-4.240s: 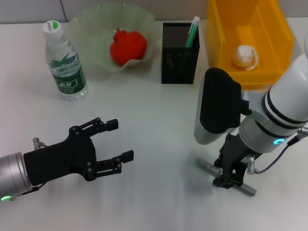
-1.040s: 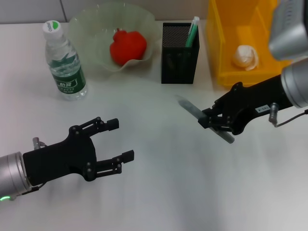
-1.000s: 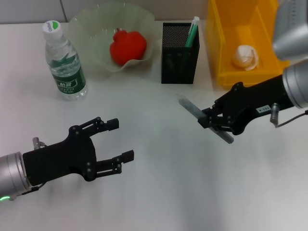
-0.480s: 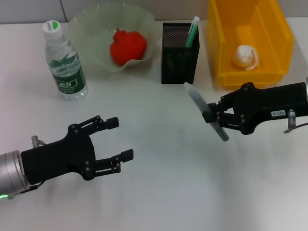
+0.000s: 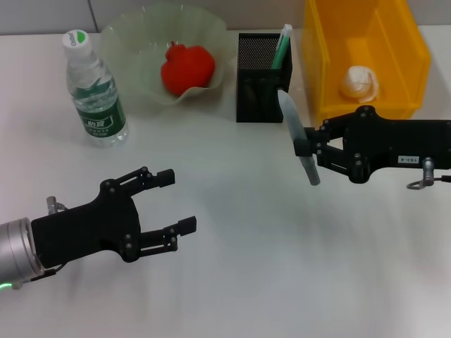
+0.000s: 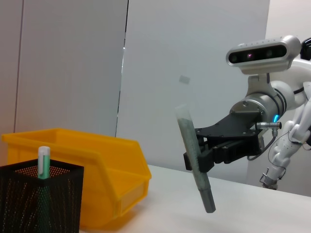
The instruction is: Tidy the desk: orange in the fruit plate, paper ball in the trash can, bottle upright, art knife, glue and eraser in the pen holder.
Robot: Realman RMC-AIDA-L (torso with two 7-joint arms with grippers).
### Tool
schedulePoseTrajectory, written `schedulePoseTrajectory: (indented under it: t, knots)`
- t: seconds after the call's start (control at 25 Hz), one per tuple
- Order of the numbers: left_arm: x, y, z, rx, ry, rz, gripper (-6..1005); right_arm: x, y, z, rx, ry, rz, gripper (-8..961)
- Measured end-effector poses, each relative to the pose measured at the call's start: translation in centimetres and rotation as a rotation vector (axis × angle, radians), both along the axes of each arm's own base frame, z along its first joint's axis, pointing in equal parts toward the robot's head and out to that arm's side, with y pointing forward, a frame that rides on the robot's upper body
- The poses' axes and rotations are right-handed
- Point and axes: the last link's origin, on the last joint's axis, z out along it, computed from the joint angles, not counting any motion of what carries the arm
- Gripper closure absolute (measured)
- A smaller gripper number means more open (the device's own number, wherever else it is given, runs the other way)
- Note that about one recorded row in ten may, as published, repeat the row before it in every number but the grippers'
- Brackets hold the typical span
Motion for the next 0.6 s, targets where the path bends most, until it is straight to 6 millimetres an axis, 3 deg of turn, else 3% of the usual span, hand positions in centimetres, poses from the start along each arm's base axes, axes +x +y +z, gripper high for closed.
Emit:
schedulePoseTrajectory:
  t: [0.6]
  knots:
    - [0.1,0.2,0.2,0.018,-0.013,0.004,157,2.4,-1.9,-3.7,0.186,0.124,0.083,821]
